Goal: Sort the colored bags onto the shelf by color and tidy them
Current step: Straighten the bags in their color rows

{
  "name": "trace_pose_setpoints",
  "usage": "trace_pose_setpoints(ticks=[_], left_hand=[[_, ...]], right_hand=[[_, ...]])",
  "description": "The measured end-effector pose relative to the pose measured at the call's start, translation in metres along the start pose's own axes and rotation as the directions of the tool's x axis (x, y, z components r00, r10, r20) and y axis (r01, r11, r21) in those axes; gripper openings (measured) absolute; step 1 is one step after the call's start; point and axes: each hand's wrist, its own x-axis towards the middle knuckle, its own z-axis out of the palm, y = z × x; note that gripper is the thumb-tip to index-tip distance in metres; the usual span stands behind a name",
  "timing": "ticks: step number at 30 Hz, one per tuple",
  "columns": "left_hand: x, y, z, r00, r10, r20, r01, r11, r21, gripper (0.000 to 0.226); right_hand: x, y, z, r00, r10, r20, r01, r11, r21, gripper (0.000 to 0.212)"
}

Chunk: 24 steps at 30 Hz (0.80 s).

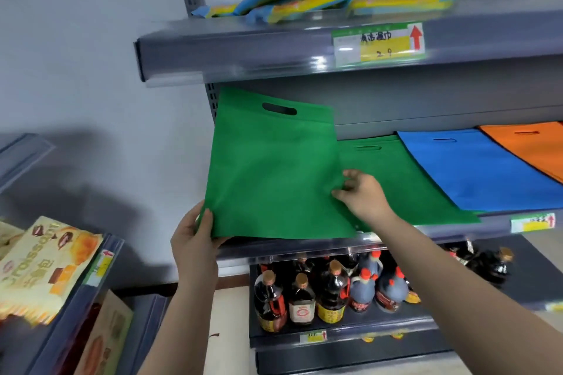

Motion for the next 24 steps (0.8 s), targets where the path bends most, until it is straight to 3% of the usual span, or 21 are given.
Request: trace_pose_setpoints(ticks=[6,10,13,19,24], left_hand=[[-0.019,-0.027,0.068,0.985,0.078,0.154,-0.109,0.972,0.207,0.030],[-0.030,-0.046,0.105,0.979,0.057,0.197,-0.133,0.908,0.397,0.025],[-0.036,-0.059,0.125,0.967,0.062,0.248,-0.198,0.795,0.574,0.022],[-0.055,-0.077,0.158,0.925,0.102,0.367,-0.360,0.543,0.758,0.020],[-0.059,-0.084,0.164,0.918,0.104,0.383,-0.393,0.364,0.844,0.013]], right_hand=[[0.024,0.048,-0.063,0.998,-0.026,-0.060,0.013,0.977,-0.213,0.040],[0.037,0.076,-0.103,0.998,0.002,-0.064,-0.020,0.958,-0.286,0.048],[0.045,0.096,-0.125,0.999,0.031,-0.016,-0.035,0.927,-0.373,0.049],[0.061,0.123,-0.149,0.997,0.062,0.056,-0.024,0.855,-0.518,0.041],[0.065,0.124,-0.157,0.990,0.029,0.137,0.079,0.692,-0.718,0.043]])
